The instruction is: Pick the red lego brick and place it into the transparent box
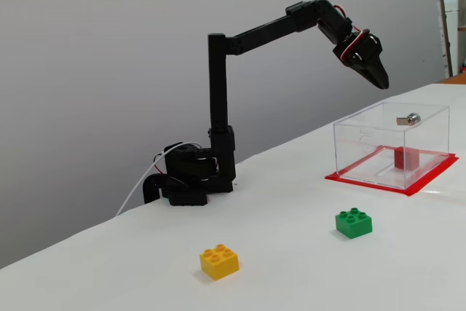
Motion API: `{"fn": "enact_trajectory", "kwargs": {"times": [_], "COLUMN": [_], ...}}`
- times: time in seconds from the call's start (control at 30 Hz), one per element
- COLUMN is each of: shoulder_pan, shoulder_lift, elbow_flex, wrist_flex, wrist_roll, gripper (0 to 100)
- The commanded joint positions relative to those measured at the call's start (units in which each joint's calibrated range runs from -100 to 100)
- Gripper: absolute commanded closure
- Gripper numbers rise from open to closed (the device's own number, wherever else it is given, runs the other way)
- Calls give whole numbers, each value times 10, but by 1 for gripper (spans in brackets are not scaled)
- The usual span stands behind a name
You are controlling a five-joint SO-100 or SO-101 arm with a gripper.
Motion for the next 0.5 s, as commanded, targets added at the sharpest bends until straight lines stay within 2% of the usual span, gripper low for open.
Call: {"fn": "enact_trajectory", "kwargs": {"times": [0.0,0.23,0.47], "shoulder_pan": [28,117,262], "shoulder_lift": [-58,-157,-255], "elbow_flex": [-4,-5,0], "wrist_flex": [14,32,52], "wrist_roll": [-1,4,4], "gripper": [98,98,98]}}
